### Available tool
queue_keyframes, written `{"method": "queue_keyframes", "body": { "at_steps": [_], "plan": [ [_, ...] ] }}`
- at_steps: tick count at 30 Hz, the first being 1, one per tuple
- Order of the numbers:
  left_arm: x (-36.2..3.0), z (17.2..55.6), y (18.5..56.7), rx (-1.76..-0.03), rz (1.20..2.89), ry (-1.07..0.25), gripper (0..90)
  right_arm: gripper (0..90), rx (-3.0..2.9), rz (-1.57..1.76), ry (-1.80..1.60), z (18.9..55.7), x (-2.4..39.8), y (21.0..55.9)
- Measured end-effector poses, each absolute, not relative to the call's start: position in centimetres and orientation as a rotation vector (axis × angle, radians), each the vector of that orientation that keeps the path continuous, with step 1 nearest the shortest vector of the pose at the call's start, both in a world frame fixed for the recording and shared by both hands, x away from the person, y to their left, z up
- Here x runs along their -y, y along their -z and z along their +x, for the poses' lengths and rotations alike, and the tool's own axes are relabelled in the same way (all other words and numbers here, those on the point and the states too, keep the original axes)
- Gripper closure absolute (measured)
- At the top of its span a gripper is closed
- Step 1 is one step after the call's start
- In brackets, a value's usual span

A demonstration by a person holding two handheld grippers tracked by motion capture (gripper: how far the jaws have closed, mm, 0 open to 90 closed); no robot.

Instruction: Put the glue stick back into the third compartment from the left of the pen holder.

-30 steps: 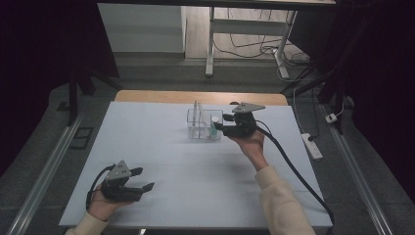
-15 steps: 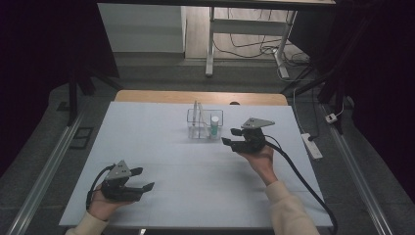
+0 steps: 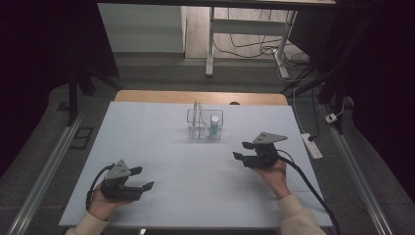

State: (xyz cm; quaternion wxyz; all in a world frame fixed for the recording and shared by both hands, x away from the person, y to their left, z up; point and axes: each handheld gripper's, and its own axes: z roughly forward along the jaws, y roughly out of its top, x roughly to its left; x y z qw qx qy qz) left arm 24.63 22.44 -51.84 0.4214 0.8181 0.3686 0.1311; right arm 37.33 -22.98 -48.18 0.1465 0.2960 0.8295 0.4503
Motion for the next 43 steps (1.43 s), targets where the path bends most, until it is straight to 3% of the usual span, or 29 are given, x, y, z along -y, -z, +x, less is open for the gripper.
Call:
{"method": "queue_keyframes", "body": {
  "at_steps": [27,43],
  "plan": [
    [-22.2,24.9,51.9,-0.936,2.049,-0.336,26.9,36.0,-2.354,0.854,-1.250,32.2,29.2,49.1],
    [-22.2,24.8,51.9,-0.936,2.050,-0.342,26.8,34.5,-2.354,0.845,-1.244,31.9,29.6,49.4]
  ]
}}
